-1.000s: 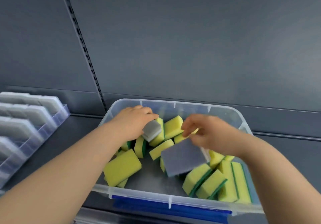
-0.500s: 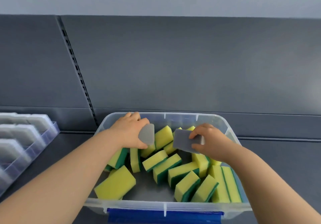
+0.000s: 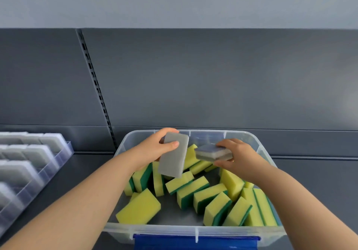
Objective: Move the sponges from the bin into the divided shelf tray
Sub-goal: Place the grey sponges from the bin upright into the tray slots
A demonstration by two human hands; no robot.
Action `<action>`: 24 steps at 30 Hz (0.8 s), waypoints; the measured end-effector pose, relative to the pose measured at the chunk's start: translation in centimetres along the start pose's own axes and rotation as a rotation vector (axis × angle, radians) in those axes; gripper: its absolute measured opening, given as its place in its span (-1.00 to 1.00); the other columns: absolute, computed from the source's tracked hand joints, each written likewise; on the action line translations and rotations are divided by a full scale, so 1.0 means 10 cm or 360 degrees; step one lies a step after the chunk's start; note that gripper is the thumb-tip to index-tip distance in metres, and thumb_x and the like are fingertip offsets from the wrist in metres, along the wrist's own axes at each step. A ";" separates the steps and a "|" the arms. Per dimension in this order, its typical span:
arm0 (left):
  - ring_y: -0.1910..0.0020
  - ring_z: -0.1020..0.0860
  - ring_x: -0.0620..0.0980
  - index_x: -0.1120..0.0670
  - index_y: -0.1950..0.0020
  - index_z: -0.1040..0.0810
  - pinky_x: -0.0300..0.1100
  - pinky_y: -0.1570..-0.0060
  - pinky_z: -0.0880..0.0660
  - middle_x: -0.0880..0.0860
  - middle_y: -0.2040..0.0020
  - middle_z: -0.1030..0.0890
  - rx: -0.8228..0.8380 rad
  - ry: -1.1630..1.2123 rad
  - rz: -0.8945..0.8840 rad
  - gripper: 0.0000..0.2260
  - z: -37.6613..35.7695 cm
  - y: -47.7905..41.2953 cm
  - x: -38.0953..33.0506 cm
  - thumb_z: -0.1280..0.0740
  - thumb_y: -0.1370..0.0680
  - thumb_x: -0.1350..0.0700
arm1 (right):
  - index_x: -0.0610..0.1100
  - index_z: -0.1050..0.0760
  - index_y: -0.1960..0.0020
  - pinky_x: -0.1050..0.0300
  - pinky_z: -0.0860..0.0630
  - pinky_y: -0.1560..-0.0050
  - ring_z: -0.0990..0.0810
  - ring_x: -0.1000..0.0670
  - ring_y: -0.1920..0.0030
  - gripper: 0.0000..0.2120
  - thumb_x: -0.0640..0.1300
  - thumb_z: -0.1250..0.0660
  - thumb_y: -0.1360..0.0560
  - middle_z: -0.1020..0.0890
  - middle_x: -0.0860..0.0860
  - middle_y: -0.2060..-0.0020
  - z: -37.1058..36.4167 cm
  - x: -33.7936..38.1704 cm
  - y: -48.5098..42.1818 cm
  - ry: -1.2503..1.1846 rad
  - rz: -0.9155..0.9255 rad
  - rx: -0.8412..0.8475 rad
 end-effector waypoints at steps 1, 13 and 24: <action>0.01 -0.59 -0.10 -0.12 -0.22 -0.45 -0.23 0.21 -0.51 -0.01 -0.09 -0.58 -0.0028 0.0086 -0.0002 -0.75 0.03 0.00 -0.02 -0.32 -0.55 0.03 | 0.02 -0.41 -0.25 0.22 -0.38 0.06 -0.45 0.06 0.04 -0.57 0.08 -0.38 -0.43 -0.46 0.07 -0.04 0.06 0.01 0.01 -0.0010 -0.0033 -0.0058; -0.01 -0.56 -0.05 0.00 -0.19 -0.45 -0.16 0.18 -0.59 0.02 -0.05 -0.54 -0.0153 -0.0073 0.0007 -0.71 0.19 0.08 0.07 -0.39 -0.50 0.11 | -0.09 -0.26 -0.31 0.20 -0.52 0.31 -0.59 0.01 0.43 -0.67 -0.01 -0.10 -0.59 -0.63 -0.03 0.25 -0.01 -0.11 0.00 -0.0507 -0.0323 -0.0054; -0.02 -0.53 -0.13 -0.06 -0.22 -0.45 -0.22 0.18 -0.56 -0.08 -0.04 -0.54 -0.0190 -0.0240 -0.0111 -0.66 0.14 0.14 -0.05 -0.42 -0.48 0.12 | -0.01 -0.33 -0.24 0.00 -0.60 0.01 -0.60 -0.06 0.07 -0.74 -0.09 -0.21 -0.56 -0.54 -0.06 -0.02 -0.24 -0.15 0.02 -0.1002 -0.0407 0.0152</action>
Point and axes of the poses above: each hand's wrist, its own y-axis away from the middle knuckle, its own z-axis out of the back of the hand, x = y × z, the point moved 9 cm from there along -y, towards the middle knuckle
